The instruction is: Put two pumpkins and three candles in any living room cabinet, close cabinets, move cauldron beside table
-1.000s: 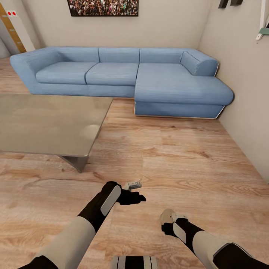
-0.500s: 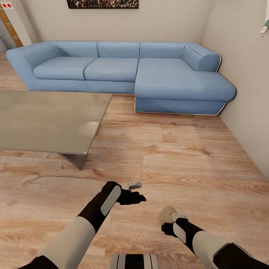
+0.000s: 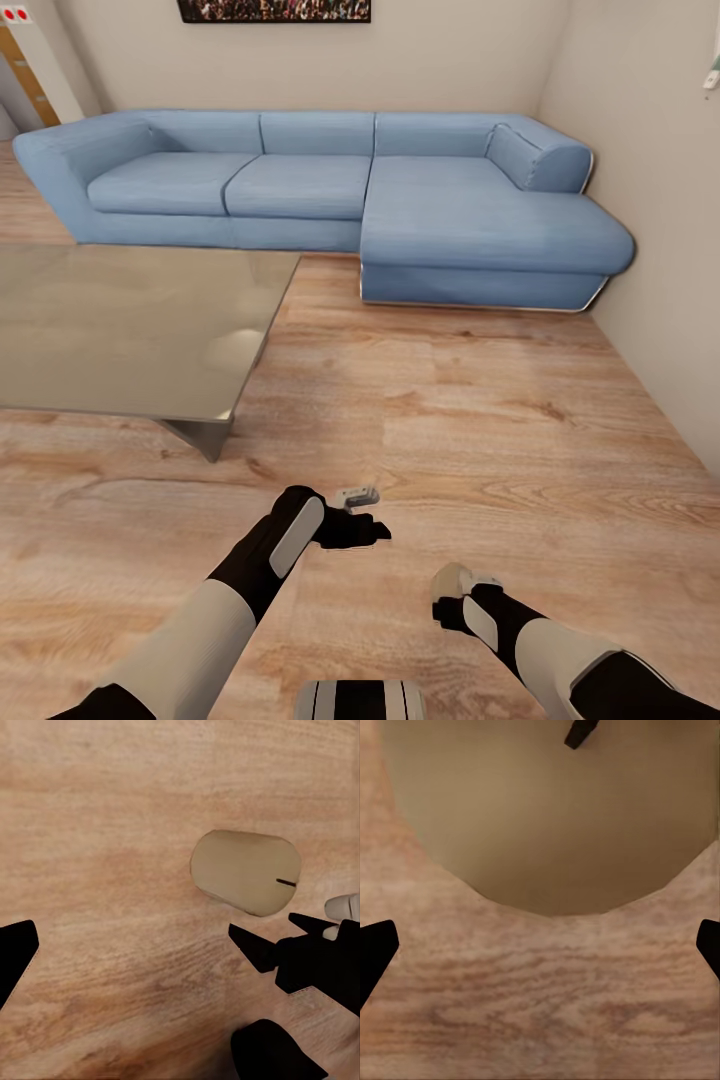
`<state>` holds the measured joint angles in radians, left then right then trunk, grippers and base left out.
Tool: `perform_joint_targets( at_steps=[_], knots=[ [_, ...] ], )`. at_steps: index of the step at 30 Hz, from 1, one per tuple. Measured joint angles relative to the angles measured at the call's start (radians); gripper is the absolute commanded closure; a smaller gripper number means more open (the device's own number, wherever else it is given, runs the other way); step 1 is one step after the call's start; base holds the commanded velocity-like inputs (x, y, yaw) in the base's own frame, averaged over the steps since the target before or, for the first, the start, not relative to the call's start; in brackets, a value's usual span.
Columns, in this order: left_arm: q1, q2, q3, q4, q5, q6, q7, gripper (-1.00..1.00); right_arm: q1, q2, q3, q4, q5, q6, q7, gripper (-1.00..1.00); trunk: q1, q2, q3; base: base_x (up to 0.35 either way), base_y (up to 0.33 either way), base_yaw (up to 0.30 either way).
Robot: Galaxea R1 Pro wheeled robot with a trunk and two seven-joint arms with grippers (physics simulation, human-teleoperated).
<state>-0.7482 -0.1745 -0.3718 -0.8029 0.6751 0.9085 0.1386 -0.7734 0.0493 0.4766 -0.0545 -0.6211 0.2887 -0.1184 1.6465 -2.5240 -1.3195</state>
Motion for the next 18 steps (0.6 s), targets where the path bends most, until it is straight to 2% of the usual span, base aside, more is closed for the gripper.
perform_joint_targets(
  at_steps=[5, 18],
  knots=[
    [0.0, 0.0, 0.0, 0.0, 0.0, 0.0, 0.0, -1.0, 0.0, 0.0, 0.0, 0.0, 0.0, -0.001, 0.0, -1.0, 0.0, 0.0, 0.0, 0.084, 0.0, 0.0],
    [0.0, 0.0, 0.0, 0.0, 0.0, 0.0, 0.0, -1.0, 0.0, 0.0, 0.001, 0.0, 0.0, -0.001, 0.0, -1.0, 0.0, 0.0, 0.0, 0.005, 0.0, 0.0]
  ],
)
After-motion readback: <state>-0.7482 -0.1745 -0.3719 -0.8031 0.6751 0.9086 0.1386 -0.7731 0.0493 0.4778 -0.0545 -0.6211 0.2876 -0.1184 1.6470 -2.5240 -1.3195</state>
